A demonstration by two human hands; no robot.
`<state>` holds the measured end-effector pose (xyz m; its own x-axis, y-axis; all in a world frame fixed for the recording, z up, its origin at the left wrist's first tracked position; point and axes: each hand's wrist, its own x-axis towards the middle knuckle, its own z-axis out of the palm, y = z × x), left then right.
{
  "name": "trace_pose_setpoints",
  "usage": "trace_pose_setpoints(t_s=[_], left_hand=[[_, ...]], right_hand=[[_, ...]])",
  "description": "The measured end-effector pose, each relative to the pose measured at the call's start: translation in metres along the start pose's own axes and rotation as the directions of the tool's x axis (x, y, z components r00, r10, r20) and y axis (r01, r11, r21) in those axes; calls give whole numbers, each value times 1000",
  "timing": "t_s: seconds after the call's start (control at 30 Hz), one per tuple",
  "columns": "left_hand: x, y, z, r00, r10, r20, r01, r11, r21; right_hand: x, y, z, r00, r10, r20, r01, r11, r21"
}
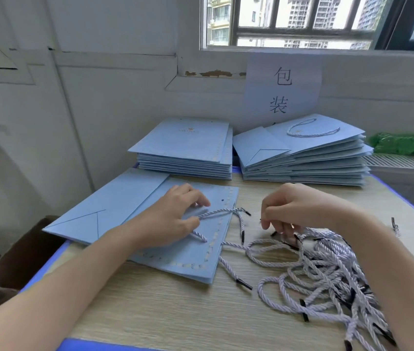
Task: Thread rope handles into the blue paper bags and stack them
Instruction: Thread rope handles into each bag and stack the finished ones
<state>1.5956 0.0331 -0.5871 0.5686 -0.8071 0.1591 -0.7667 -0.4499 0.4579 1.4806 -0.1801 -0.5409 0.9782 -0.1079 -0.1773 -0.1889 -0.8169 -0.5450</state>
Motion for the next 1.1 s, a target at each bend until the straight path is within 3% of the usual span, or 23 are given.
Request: trace_pose_setpoints(t_s=[0.17, 0.3, 0.5, 0.57, 0.7, 0.8, 0.87, 1.1], left_hand=[[0, 6, 7, 992, -84, -93, 82, 996, -29], [1, 22, 14, 983, -184, -22, 185, 974, 130], [-4, 37, 11, 980, -194, 37, 176, 945, 277], [-6, 38, 12, 983, -179, 34, 162, 944, 288], [-5, 34, 13, 988, -140, 63, 115, 946, 305], [-7, 34, 11, 987, -117, 108, 78, 947, 313], [-8, 33, 12, 987, -116, 109, 79, 953, 294], [-7, 33, 14, 992, -112, 56, 95, 967, 238]], right_hand=[[7, -1, 9, 981, -67, -180, 48, 993, -112], [18, -4, 26, 954, -166, -249, 132, 980, -146], [23, -7, 34, 900, -326, -290, 256, 932, -255], [19, -8, 28, 897, -324, -301, 271, 941, -203], [15, -12, 22, 899, -224, -375, 294, 946, 138], [21, -13, 30, 932, -202, -302, 264, 948, 179], [24, -13, 36, 945, -197, -261, 243, 957, 157], [31, -22, 48, 902, -283, -327, 268, 959, -91]])
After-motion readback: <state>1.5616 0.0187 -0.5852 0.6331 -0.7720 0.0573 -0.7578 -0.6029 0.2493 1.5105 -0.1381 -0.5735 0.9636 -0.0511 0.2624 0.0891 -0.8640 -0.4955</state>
